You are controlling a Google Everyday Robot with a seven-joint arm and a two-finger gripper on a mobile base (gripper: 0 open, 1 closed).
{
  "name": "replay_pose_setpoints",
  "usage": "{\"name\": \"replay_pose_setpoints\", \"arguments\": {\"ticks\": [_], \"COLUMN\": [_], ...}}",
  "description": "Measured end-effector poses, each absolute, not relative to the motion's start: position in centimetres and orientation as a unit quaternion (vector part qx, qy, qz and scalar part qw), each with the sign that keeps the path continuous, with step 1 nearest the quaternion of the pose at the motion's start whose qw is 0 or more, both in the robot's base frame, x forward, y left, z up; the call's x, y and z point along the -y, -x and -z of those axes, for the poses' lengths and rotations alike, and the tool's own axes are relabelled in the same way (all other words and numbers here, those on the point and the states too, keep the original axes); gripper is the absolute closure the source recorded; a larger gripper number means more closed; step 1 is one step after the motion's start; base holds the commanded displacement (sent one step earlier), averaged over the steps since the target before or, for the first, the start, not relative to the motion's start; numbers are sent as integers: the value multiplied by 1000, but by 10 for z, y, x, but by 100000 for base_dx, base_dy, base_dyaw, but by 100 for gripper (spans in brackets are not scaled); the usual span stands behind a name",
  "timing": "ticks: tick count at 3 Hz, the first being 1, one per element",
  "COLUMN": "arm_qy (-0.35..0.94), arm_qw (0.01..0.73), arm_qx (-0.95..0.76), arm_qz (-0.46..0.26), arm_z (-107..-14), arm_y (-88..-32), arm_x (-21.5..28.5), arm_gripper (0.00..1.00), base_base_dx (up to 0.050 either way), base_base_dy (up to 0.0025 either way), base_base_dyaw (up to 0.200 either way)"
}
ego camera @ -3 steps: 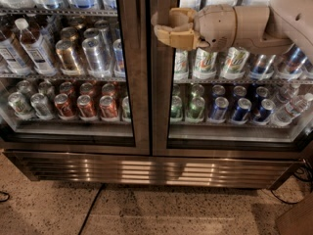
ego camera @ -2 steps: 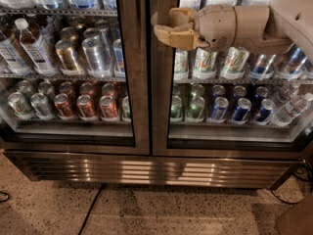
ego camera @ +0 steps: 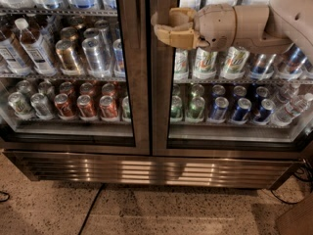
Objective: Open right fridge door
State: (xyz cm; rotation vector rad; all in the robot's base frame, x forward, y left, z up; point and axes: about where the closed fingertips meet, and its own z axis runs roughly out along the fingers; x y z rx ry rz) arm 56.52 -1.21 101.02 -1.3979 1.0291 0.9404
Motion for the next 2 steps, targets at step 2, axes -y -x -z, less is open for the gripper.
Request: {"name": "replay_pose_setpoints", "arguments": {"ticks": [2], "arm_qy": [591], "arm_qw": [552], "arm_qx": [-433], "arm_qz": [-399], "arm_z": [-1010], "arm_y": [-565], "arm_x": [12], "arm_gripper": [100], "base_base_dx": [0], "base_base_dy": [0], "base_base_dyaw": [0]}}
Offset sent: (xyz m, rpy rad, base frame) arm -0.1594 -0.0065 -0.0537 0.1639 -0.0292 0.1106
